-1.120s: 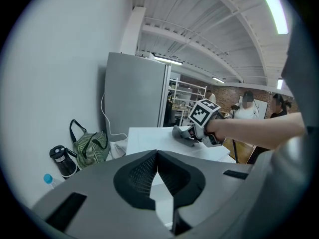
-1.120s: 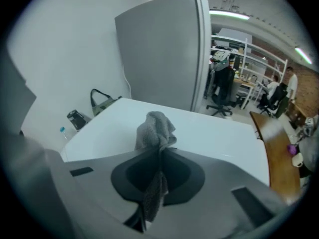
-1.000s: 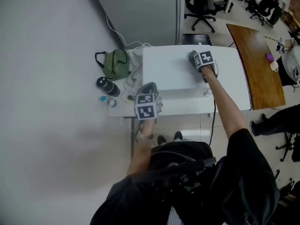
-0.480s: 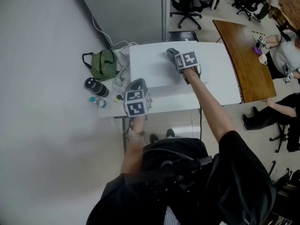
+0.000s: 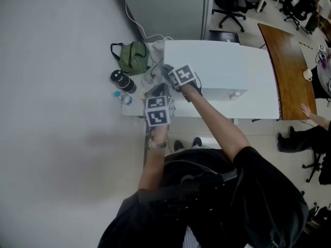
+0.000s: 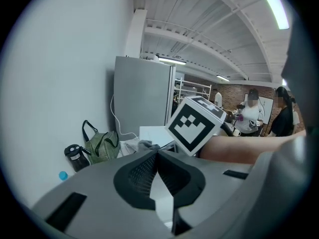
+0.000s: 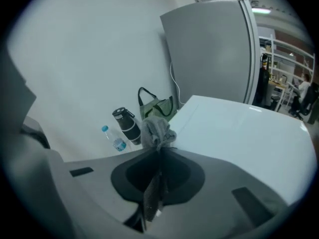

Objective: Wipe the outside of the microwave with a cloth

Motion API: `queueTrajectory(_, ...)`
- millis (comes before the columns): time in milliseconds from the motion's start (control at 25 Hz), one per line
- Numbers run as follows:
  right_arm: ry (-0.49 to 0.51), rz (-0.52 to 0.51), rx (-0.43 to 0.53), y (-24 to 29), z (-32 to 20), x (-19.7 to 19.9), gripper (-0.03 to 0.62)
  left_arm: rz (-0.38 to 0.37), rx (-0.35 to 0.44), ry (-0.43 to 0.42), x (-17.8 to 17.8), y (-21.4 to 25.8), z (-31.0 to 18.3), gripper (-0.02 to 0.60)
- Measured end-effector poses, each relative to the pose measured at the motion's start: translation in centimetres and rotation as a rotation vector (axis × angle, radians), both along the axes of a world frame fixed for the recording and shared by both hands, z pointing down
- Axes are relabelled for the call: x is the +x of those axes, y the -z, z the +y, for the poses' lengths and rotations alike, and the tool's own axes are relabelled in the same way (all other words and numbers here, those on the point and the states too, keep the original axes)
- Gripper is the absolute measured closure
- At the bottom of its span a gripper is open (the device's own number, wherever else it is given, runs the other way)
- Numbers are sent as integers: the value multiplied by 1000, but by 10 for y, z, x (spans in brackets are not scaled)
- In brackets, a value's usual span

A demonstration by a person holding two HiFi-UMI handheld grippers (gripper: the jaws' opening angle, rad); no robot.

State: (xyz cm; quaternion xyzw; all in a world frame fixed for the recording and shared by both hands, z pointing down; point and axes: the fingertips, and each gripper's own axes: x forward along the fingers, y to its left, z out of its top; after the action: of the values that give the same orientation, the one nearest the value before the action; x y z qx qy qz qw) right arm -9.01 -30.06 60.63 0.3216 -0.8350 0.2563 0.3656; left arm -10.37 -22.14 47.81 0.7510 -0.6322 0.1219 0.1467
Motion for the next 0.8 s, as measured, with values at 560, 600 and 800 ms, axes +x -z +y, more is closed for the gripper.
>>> queueTrajectory(560, -434, 126, 97, -16, -5, 313, 569, 43, -33, -102, 45, -16, -14, 595)
queueTrajectory(600, -490, 109, 104, -16, -2, 340, 569, 46, -29, -112, 49, -16, -15, 595)
queueTrajectory(800, -680, 64, 135, -18, 6, 421, 569, 62, -31, -127, 54, -20, -18, 595)
